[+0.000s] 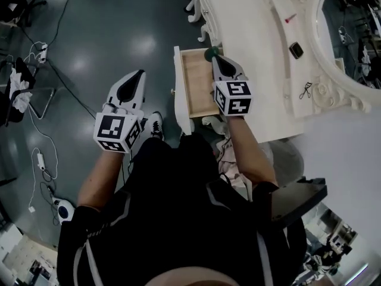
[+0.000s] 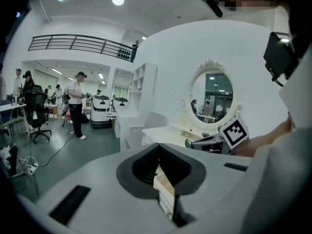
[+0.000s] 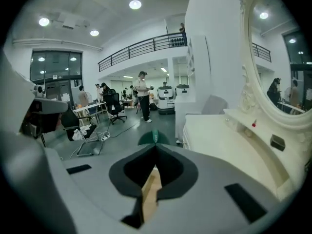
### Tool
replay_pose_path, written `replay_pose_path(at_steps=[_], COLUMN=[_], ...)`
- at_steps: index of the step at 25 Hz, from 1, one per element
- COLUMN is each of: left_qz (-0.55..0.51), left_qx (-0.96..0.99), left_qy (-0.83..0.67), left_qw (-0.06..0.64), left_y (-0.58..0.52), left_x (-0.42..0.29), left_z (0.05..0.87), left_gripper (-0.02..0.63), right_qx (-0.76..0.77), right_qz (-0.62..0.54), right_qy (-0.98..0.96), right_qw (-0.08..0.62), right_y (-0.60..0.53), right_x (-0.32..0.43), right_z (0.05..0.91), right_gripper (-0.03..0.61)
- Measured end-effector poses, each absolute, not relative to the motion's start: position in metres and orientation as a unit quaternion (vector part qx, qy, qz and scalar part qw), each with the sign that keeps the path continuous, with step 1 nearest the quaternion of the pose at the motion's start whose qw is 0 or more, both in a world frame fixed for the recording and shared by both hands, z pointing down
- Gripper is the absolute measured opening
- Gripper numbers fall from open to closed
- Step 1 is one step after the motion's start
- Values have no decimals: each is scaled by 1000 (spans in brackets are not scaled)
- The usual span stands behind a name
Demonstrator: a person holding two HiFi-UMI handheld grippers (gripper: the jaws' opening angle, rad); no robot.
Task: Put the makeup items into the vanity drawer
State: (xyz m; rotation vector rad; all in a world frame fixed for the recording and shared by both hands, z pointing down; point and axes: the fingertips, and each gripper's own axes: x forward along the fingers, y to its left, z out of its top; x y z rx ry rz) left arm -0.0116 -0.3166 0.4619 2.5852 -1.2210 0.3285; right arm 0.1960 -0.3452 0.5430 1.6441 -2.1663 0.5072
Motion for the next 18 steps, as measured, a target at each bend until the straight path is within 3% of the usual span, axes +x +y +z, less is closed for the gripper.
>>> replay_pose_path(at_steps=[18], left_qz=[140], left_qx=[859], left_qy=[-463], left_qw=[165], left_y=[-307], left_x=[-3], left_z=[510], left_gripper=[5], right_qx=[518], right_qz=[290], right_qy=[-745], right_qw=[304], right_y=[-373], right_x=[180], right_z=[733], right_gripper=[5])
